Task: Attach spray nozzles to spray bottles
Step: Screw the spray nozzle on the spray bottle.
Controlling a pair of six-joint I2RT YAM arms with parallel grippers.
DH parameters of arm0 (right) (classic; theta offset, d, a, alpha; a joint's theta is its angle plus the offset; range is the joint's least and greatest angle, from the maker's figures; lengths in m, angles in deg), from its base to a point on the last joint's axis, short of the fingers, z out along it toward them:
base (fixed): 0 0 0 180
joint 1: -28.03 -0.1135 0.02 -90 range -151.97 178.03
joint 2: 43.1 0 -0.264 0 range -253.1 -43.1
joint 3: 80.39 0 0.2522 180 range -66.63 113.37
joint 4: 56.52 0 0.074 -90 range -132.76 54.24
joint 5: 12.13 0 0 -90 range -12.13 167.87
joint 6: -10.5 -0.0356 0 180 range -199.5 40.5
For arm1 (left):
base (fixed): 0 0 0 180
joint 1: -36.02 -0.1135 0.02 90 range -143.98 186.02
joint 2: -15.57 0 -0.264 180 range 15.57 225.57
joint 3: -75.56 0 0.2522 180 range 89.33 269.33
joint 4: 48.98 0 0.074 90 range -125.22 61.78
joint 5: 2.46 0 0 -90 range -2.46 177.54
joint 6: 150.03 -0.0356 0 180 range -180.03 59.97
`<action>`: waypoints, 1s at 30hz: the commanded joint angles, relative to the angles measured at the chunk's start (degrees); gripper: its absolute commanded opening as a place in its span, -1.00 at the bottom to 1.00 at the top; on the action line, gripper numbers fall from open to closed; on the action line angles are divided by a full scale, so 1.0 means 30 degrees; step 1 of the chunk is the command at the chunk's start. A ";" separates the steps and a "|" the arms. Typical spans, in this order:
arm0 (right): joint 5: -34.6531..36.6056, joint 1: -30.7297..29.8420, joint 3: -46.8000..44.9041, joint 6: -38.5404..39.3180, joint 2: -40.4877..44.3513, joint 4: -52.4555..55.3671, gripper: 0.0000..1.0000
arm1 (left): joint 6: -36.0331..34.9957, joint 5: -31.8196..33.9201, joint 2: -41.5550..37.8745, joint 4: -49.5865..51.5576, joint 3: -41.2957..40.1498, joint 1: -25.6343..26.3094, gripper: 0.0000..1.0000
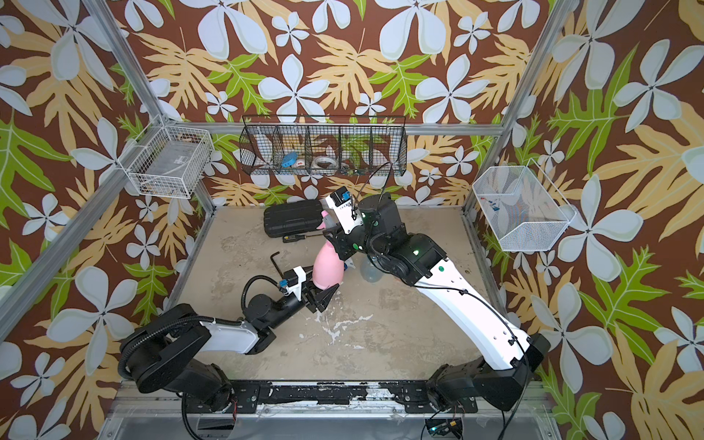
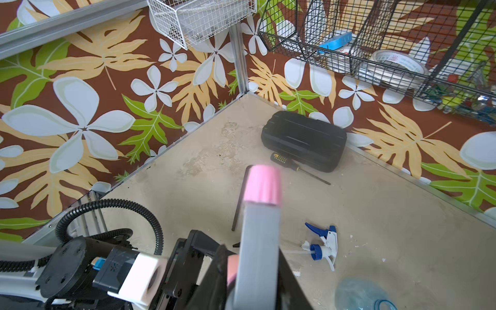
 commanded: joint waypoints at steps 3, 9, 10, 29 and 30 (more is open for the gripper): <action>-0.0365 0.0038 0.0327 -0.0016 -0.0345 -0.0015 -0.65 | 0.0171 -0.0148 -0.0182 -0.1028 0.0150 0.0006 0.39; -0.0447 0.0070 0.1244 0.0343 -0.0802 0.0748 -1.00 | -0.0158 -0.0086 -0.0317 -0.0816 0.0019 0.0007 0.39; -0.0475 0.0169 0.1451 0.0448 -0.0874 0.0969 -1.00 | -0.0256 -0.0083 -0.0322 -0.0886 -0.0023 0.0008 0.39; -0.4055 0.1136 0.1542 0.1509 -0.1268 0.1192 -1.00 | 0.0671 -0.0408 -0.0510 -0.2412 -0.0092 -0.0022 0.38; -0.4003 0.1149 0.1119 0.1411 -0.0985 0.0760 -1.00 | 0.0987 -0.0487 -0.0472 -0.2539 -0.0005 -0.0051 0.36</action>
